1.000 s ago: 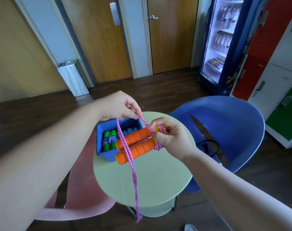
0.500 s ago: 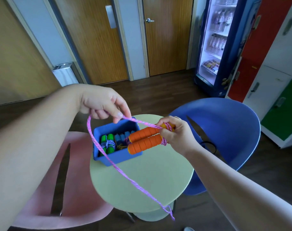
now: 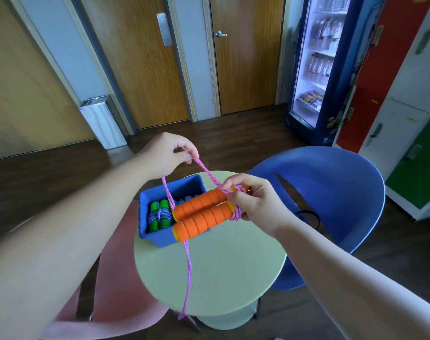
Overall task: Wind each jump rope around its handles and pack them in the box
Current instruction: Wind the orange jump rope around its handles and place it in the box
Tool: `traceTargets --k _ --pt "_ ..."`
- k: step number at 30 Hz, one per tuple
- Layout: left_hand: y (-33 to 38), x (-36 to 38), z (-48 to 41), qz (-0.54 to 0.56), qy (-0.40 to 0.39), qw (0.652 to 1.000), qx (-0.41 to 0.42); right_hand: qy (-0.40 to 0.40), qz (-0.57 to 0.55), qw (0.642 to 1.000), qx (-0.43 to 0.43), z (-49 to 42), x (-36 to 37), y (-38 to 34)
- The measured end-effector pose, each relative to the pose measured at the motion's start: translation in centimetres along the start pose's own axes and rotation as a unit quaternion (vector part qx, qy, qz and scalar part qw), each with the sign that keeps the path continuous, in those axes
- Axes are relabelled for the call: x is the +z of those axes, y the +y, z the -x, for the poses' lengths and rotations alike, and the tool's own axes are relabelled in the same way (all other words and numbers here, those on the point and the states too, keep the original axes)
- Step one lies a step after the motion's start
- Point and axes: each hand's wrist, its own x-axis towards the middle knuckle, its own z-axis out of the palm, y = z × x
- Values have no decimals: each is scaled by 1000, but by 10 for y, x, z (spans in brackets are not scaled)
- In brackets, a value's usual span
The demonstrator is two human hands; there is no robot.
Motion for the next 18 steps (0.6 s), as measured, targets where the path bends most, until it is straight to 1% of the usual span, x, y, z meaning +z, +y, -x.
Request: traceTargets --k 1,3,6,7,9,11,13,15,18 --pt "-6 7 4 19 -3 1000 -9 18 -21 1000 3 -1 -1 -1" --pt "-21 27 17 97 -16 994 -44 66 -63 996 3 -6 -4 -5" --pt "-33 63 47 241 -35 963 -113 128 -65 989 -19 -22 -14 -15" --pt "-33 75 57 259 -45 955 -139 147 -51 988 -24 -28 -19 -18" --pt "-31 91 77 251 -83 949 -169 180 -26 983 -24 -42 -27 -19" --pt "-25 93 90 207 -116 958 -163 198 33 979 -30 -54 -34 -14" --pt "-11 83 96 162 -139 967 -141 203 142 968 -41 -61 -38 -6" --pt "9 67 97 162 -145 971 -103 189 222 956 -46 -63 -36 2" --pt "39 42 91 182 -125 975 -33 139 285 945 -78 -59 -28 12"
